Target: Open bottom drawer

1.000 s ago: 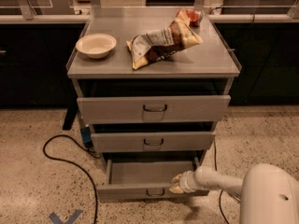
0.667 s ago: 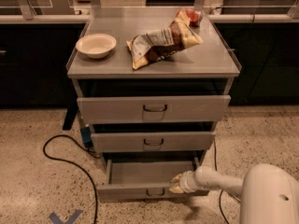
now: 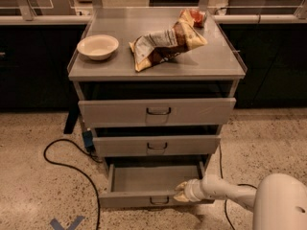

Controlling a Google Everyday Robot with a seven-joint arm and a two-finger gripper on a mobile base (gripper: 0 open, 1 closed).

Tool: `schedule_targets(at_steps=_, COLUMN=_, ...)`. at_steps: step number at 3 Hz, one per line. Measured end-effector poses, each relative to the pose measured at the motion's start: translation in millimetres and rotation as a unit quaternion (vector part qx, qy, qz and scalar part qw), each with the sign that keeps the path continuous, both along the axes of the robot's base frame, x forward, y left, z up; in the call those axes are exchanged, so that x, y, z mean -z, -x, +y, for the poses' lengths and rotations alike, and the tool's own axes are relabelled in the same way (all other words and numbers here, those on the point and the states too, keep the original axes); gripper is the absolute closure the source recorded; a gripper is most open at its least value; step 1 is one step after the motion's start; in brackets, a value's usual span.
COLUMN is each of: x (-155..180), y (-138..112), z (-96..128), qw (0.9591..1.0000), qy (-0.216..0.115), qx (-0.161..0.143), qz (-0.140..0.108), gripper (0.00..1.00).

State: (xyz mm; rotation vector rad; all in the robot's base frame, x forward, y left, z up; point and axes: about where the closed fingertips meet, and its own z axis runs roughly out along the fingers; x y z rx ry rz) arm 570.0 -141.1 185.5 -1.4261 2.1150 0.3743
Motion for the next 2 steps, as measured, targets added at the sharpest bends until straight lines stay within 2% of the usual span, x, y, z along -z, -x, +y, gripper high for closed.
schedule_targets(at_steps=1, x=-5, y=10, z=3, qw=0.9995, qy=-0.003, qx=-0.011, qz=-0.028, gripper=1.00)
schedule_targets(at_steps=2, x=-4, y=38, z=3, qw=0.9994, qy=-0.008, qx=-0.012, qz=-0.033, gripper=1.00)
